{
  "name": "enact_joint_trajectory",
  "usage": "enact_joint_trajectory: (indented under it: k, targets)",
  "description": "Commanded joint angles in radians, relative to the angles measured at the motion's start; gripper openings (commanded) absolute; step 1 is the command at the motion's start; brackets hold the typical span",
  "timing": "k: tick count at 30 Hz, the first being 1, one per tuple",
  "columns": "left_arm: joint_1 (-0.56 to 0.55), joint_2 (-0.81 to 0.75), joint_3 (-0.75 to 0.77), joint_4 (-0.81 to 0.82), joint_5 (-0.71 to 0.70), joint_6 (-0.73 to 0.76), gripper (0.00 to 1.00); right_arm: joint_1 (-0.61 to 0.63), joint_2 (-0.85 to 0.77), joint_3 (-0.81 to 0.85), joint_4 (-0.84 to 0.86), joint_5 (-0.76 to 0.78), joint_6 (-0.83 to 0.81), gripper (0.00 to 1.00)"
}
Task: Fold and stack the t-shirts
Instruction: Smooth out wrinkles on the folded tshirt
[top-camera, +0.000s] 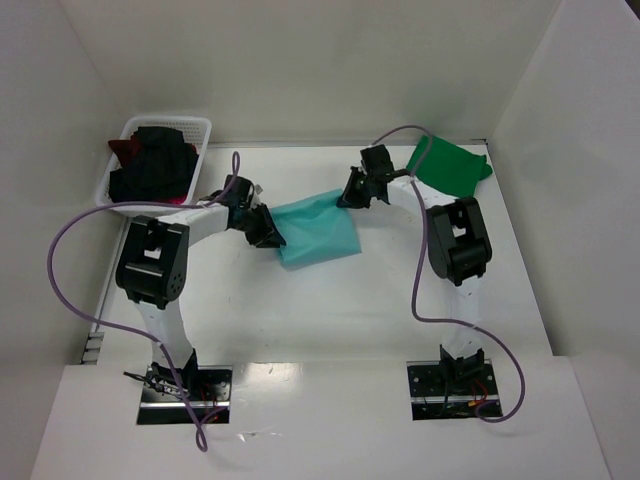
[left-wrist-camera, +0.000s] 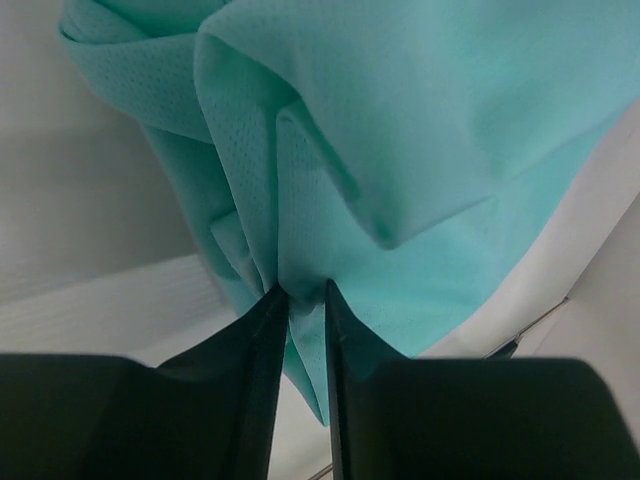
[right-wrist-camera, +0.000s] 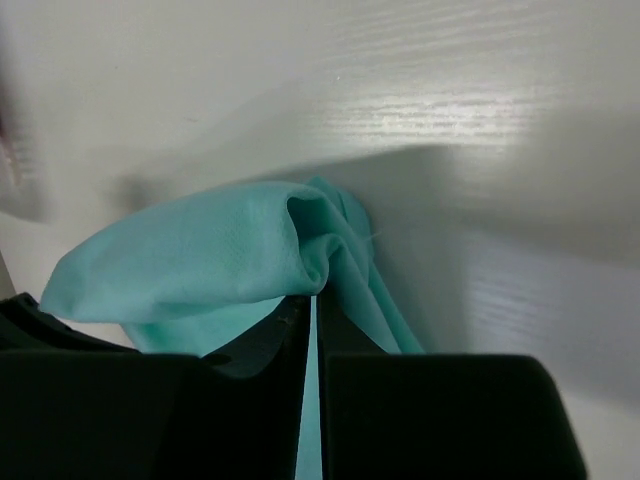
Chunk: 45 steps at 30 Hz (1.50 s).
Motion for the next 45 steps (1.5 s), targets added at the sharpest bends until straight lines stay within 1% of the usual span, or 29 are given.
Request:
enact_joint_trajectory:
  k: [1,7,10,11,13,14,15,16,17,19,20,22,23,24,26,27,28,30,31,35,38,41,44,45]
  targets:
    - [-0.004,0.021,0.002,0.037,0.029,-0.011,0.28,0.003,0.056,0.106,0.024,-0.017,-0.017,0.1]
    - [-0.014,0.031,-0.027,0.012,0.038,-0.002,0.24,0.003,0.174,0.24,-0.009,-0.039,-0.035,0.12]
    - [-0.014,-0.002,-0.047,-0.009,0.038,0.009,0.24,0.003,0.208,0.29,-0.02,-0.049,-0.035,0.12]
    - [-0.014,-0.016,-0.047,-0.018,0.038,0.009,0.26,0.003,0.208,0.301,-0.02,-0.049,-0.035,0.12]
    - [-0.014,-0.062,-0.047,-0.03,0.029,0.027,0.31,0.003,0.208,0.333,-0.041,-0.049,-0.035,0.13]
    - [-0.014,-0.077,-0.035,-0.041,0.006,0.027,0.4,0.003,0.208,0.343,-0.042,-0.04,-0.046,0.14]
    - [-0.014,-0.11,-0.008,-0.066,-0.005,0.027,0.44,0.003,0.195,0.352,-0.054,-0.04,-0.046,0.17]
    - [-0.014,-0.127,0.006,-0.079,-0.015,0.038,0.47,0.003,0.182,0.352,-0.054,-0.031,-0.046,0.21]
    - [-0.003,-0.143,0.017,-0.092,-0.029,0.038,0.53,0.003,0.149,0.352,-0.054,-0.022,-0.057,0.29]
    - [0.009,-0.202,0.017,-0.092,-0.058,0.027,0.65,0.003,0.106,0.328,-0.063,0.006,-0.057,0.35]
    - [0.023,-0.235,0.004,-0.06,-0.068,0.027,0.68,0.003,0.054,0.309,-0.049,0.015,-0.057,0.39]
    - [0.032,-0.248,-0.006,-0.028,-0.068,0.014,0.7,0.003,0.005,0.234,-0.017,0.024,-0.066,0.4]
    - [0.032,-0.248,-0.006,-0.015,-0.077,0.014,0.67,0.003,-0.017,0.203,-0.003,0.024,-0.066,0.4]
    - [0.032,-0.239,-0.006,0.012,-0.077,0.014,0.62,0.003,-0.055,0.173,0.009,0.024,-0.052,0.36]
    - [0.032,-0.199,0.01,0.06,-0.077,0.014,0.49,0.003,-0.077,0.088,0.035,-0.003,-0.041,0.28]
    - [0.032,-0.182,0.019,0.074,-0.077,0.014,0.36,0.003,-0.091,0.061,0.044,-0.016,-0.041,0.18]
    - [0.032,-0.164,0.031,0.084,-0.112,0.014,0.3,0.003,-0.091,0.009,0.044,-0.026,-0.028,0.13]
    - [0.032,-0.105,0.042,0.095,-0.141,0.014,0.21,0.017,-0.101,-0.056,0.054,-0.026,-0.028,0.08]
    - [0.032,-0.084,0.042,0.107,-0.141,0.014,0.16,0.044,-0.102,-0.076,0.054,-0.026,-0.028,0.08]
    - [0.032,0.028,0.077,0.15,-0.127,0.004,0.11,0.103,-0.114,-0.169,0.115,-0.014,-0.008,0.08]
    - [0.032,0.08,0.091,0.15,-0.138,0.004,0.11,0.143,-0.102,-0.19,0.136,-0.014,0.011,0.08]
    - [0.043,0.129,0.137,0.138,-0.138,0.015,0.11,0.185,-0.079,-0.19,0.136,-0.014,0.02,0.08]
    - [0.054,0.143,0.169,0.12,-0.1,0.035,0.11,0.206,-0.078,-0.19,0.127,-0.003,0.029,0.08]
    - [0.054,0.143,0.169,0.12,-0.088,0.035,0.13,0.219,-0.078,-0.19,0.127,-0.003,0.029,0.08]
